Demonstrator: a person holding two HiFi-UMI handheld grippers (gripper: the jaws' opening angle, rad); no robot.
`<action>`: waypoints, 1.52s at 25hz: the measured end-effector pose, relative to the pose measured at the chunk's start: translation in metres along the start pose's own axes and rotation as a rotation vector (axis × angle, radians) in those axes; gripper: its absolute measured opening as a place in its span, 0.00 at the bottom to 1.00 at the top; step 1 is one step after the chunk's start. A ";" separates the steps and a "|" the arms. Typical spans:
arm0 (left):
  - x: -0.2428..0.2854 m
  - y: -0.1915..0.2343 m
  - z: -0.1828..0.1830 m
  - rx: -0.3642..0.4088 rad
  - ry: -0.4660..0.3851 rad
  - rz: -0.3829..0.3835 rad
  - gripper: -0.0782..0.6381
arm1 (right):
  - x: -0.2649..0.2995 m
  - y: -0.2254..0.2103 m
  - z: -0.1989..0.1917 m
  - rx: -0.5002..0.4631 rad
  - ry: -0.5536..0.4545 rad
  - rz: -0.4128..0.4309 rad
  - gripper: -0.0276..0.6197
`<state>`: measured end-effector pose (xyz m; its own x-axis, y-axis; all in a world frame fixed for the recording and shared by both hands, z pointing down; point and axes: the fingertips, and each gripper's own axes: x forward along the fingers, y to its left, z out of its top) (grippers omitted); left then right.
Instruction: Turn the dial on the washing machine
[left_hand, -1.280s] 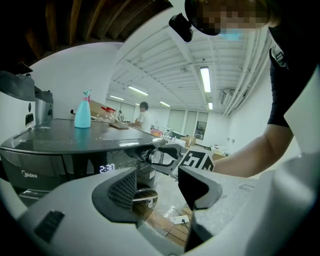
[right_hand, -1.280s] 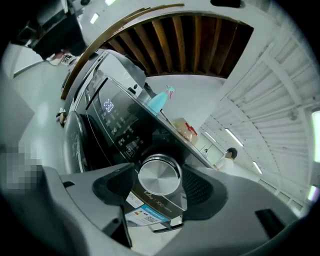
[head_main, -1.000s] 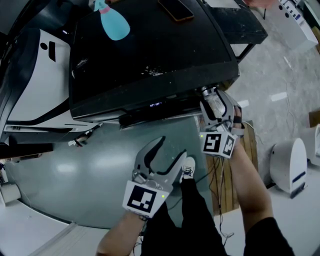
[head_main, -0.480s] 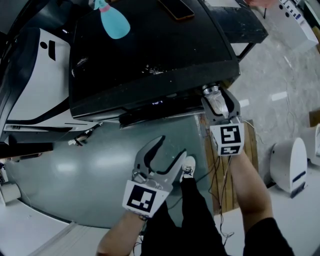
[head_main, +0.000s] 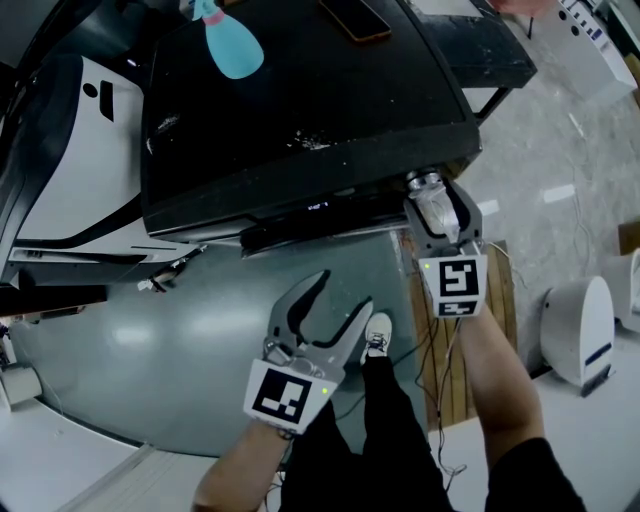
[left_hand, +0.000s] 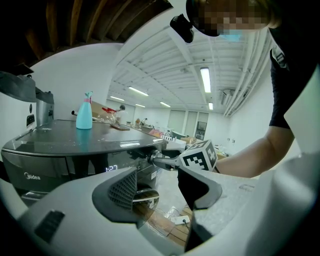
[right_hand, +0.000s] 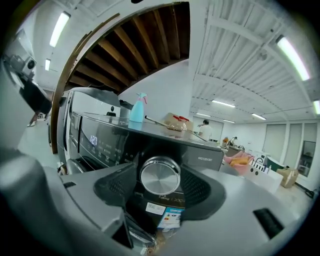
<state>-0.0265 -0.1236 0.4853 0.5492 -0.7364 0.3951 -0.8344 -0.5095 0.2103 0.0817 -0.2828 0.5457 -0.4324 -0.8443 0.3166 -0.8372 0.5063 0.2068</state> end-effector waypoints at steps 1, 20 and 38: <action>0.000 0.000 0.001 -0.001 -0.002 -0.001 0.44 | -0.002 -0.001 0.000 0.005 0.005 -0.005 0.46; -0.079 0.002 0.059 0.054 -0.090 -0.085 0.12 | -0.091 0.024 0.092 0.122 -0.060 -0.080 0.04; -0.221 0.015 0.081 0.174 -0.144 -0.270 0.12 | -0.235 0.142 0.207 0.214 -0.161 -0.148 0.04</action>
<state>-0.1565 -0.0041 0.3283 0.7605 -0.6132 0.2136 -0.6442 -0.7539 0.1293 -0.0047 -0.0491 0.3087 -0.3337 -0.9317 0.1432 -0.9392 0.3417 0.0344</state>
